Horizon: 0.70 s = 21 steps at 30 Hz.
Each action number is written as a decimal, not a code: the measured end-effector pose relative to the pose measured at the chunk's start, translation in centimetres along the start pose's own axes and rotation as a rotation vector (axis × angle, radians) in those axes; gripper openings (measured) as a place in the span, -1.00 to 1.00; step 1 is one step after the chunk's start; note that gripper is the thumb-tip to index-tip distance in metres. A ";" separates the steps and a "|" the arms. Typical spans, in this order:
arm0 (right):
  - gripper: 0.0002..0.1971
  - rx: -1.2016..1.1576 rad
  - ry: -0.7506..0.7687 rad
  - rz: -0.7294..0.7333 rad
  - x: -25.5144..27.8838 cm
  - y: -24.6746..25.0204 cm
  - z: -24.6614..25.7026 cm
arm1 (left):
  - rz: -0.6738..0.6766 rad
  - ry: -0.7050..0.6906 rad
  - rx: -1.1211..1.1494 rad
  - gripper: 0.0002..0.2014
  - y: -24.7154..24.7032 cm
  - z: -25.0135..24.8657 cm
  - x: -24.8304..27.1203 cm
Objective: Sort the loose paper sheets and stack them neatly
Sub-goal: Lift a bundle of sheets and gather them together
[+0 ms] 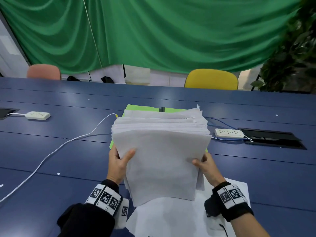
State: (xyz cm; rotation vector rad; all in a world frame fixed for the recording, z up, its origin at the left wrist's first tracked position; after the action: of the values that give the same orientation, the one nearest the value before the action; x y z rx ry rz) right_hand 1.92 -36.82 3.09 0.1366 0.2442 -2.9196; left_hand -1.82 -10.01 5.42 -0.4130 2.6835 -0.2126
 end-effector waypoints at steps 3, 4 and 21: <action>-0.46 -0.141 0.047 -0.060 0.0 -0.1 -0.3 | 0.032 -0.051 0.004 -0.34 0.3 -0.8 -0.4; -0.52 -0.225 0.045 -0.096 0.2 -0.5 -0.5 | 0.028 -0.071 0.014 -0.29 0.2 -1.2 -0.4; -0.63 -0.040 0.133 -0.222 2.7 -2.9 -2.0 | -0.059 0.059 -0.050 -0.47 0.3 2.3 2.2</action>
State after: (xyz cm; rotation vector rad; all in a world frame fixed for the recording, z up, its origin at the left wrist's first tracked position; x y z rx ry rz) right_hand -1.18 -34.25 1.24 0.3166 0.3607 -3.1273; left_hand -2.84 -10.62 2.42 -0.5095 2.7411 -0.1782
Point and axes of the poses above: each hand's wrist, its own x-axis away from the middle knuckle, its own y-axis out of the back of the hand, z = x × y, the point moved 3 cm from there along -x, towards the middle knuckle, and after that the axes turned 2 degrees about x, right-handed, at the moved point
